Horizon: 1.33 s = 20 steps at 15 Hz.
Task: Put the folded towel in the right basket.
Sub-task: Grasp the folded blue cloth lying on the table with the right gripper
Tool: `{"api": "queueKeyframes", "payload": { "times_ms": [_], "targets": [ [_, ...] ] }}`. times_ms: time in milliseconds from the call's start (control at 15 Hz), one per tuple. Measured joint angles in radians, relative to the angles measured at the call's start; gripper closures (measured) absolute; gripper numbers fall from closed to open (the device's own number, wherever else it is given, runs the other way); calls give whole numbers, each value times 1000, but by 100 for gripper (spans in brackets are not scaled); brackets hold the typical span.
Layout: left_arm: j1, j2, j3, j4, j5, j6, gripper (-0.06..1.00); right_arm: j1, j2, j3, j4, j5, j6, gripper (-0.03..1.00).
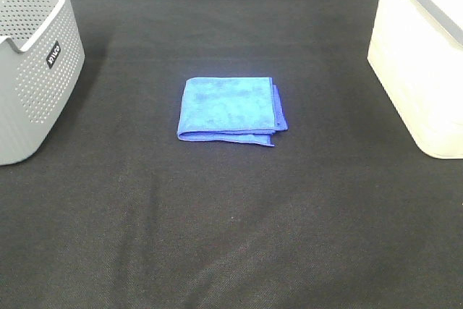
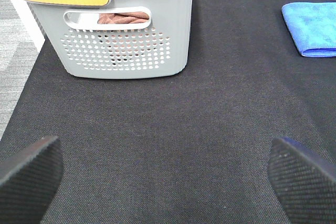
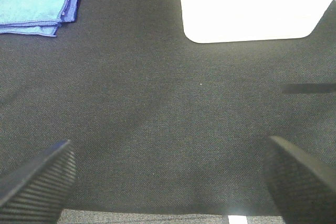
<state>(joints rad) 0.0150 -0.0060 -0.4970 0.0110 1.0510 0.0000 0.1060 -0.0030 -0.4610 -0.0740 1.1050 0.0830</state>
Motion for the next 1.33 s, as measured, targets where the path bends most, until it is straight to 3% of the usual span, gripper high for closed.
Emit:
{"api": "queueKeyframes", "payload": {
  "times_ms": [1333],
  "targets": [
    [0,0,0,-5,0,6,-4,0,0,0,8,0,-37,3]
  ]
}}
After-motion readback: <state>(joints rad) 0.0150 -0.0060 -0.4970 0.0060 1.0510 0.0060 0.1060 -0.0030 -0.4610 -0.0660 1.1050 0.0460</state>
